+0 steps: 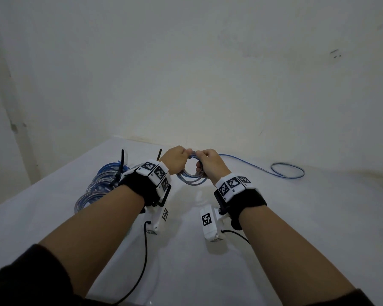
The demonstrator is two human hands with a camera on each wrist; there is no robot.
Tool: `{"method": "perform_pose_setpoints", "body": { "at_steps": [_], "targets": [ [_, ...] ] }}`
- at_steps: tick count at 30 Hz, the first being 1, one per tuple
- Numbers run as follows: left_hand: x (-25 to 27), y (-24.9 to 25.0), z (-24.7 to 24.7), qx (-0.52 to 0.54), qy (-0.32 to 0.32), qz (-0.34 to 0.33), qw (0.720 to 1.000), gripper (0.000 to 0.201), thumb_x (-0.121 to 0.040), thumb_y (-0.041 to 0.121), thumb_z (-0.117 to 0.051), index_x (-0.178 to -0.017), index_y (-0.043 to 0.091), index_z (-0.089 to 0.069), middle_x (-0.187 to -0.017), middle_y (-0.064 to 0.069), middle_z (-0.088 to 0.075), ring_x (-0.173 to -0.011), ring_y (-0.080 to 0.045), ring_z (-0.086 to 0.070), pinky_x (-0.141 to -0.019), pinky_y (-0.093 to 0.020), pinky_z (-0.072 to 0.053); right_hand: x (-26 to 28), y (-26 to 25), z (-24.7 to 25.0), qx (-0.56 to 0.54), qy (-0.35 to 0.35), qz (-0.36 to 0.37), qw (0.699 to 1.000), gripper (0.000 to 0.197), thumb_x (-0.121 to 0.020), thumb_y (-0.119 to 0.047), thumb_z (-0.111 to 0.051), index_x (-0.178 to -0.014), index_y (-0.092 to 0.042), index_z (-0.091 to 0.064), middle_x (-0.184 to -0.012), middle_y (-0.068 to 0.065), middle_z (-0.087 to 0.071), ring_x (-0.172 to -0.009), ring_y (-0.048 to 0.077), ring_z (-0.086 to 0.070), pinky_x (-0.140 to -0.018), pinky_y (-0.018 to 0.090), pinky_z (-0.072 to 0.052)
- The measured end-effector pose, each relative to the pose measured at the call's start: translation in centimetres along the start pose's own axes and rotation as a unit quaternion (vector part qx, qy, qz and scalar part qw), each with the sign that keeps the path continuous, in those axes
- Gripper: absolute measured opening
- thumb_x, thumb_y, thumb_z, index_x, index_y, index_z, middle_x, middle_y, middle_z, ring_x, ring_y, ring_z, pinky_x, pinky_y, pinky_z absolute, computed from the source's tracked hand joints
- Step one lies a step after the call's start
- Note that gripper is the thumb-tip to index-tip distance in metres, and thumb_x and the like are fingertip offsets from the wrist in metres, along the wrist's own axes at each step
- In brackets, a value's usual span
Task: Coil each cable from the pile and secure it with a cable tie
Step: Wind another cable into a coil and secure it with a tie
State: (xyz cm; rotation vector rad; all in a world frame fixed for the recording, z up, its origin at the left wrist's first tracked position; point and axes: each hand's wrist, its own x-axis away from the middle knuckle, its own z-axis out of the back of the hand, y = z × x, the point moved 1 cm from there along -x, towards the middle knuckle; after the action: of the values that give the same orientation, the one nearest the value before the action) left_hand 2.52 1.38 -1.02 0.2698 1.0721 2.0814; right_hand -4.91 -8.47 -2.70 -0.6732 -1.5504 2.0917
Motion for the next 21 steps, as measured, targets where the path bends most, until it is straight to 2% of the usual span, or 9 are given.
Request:
{"method": "perform_pose_setpoints", "body": {
  "at_steps": [3, 7, 11, 14, 15, 18, 21],
  "targets": [
    [-0.1, 1.7, -1.4, 0.049, -0.081, 0.002, 0.995, 0.033, -0.1, 0.03, -0.036, -0.092, 0.003, -0.053, -0.069, -0.006, -0.05, -0.061, -0.019, -0.046, -0.057, -0.027, -0.037, 0.5, 0.3, 2.4, -0.002, 0.024, 0.001, 1.0, 0.019, -0.097, -0.025, -0.048, -0.1, -0.006, -0.044, -0.063, 0.006, -0.049, -0.054, 0.016, -0.045, -0.057, 0.031, -0.04],
    [0.2, 4.7, -4.0, 0.141, -0.132, 0.029, 0.981, 0.023, -0.101, 0.021, -0.036, -0.097, 0.005, -0.051, -0.07, -0.002, -0.051, -0.06, -0.012, -0.048, -0.058, -0.023, -0.042, 1.5, 0.3, 6.4, 0.014, 0.057, 0.009, 0.998, 0.016, -0.096, -0.021, -0.049, -0.101, -0.006, -0.044, -0.062, 0.007, -0.046, -0.051, 0.017, -0.043, -0.051, 0.028, -0.039],
    [0.7, 8.3, -7.7, 0.289, -0.214, 0.068, 0.931, 0.024, -0.101, 0.022, -0.037, -0.088, 0.008, -0.05, -0.057, 0.001, -0.046, -0.05, -0.011, -0.05, -0.067, -0.033, -0.051, 3.2, 1.2, 11.7, 0.026, 0.099, 0.006, 0.995, 0.012, -0.095, -0.019, -0.051, -0.093, -0.008, -0.045, -0.064, 0.005, -0.047, -0.053, 0.015, -0.041, -0.051, 0.026, -0.036],
    [0.6, 10.9, -11.1, 0.355, -0.278, 0.071, 0.89, 0.034, -0.102, 0.03, -0.033, -0.094, 0.005, -0.054, -0.045, 0.005, -0.046, -0.044, -0.01, -0.052, -0.078, -0.041, -0.052, 4.6, 2.1, 16.0, 0.046, 0.163, 0.014, 0.986, 0.016, -0.092, -0.023, -0.055, -0.08, -0.018, -0.046, -0.075, 0.005, -0.053, -0.061, 0.013, -0.046, -0.057, 0.025, -0.036],
    [0.5, 11.8, -12.2, 0.363, -0.292, 0.071, 0.882, 0.037, -0.102, 0.032, -0.031, -0.096, 0.005, -0.055, -0.044, 0.005, -0.047, -0.044, -0.01, -0.053, -0.079, -0.041, -0.052, 5.0, 2.4, 17.4, 0.049, 0.181, 0.014, 0.982, 0.018, -0.092, -0.024, -0.056, -0.078, -0.021, -0.045, -0.076, 0.003, -0.053, -0.063, 0.012, -0.046, -0.059, 0.025, -0.036],
    [0.8, 15.1, -16.3, 0.372, -0.319, 0.077, 0.868, 0.038, -0.102, 0.033, -0.031, -0.082, 0.009, -0.051, -0.043, 0.005, -0.047, -0.044, -0.01, -0.051, -0.066, -0.035, -0.054, 7.1, 3.0, 22.1, 0.07, 0.218, 0.003, 0.973, 0.017, -0.092, -0.025, -0.055, -0.078, -0.021, -0.045, -0.076, 0.002, -0.052, -0.064, 0.013, -0.047, -0.061, 0.028, -0.039],
    [1.4, 18.0, -20.3, 0.355, -0.315, 0.075, 0.877, 0.037, -0.102, 0.031, -0.031, -0.073, 0.012, -0.044, -0.039, 0.006, -0.043, -0.037, -0.009, -0.048, -0.059, -0.027, -0.044, 9.5, 3.7, 26.3, 0.052, 0.216, -0.031, 0.974, 0.013, -0.095, -0.022, -0.052, -0.089, -0.012, -0.047, -0.071, 0.007, -0.052, -0.055, 0.015, -0.045, -0.051, 0.027, -0.041]
  ]
}}
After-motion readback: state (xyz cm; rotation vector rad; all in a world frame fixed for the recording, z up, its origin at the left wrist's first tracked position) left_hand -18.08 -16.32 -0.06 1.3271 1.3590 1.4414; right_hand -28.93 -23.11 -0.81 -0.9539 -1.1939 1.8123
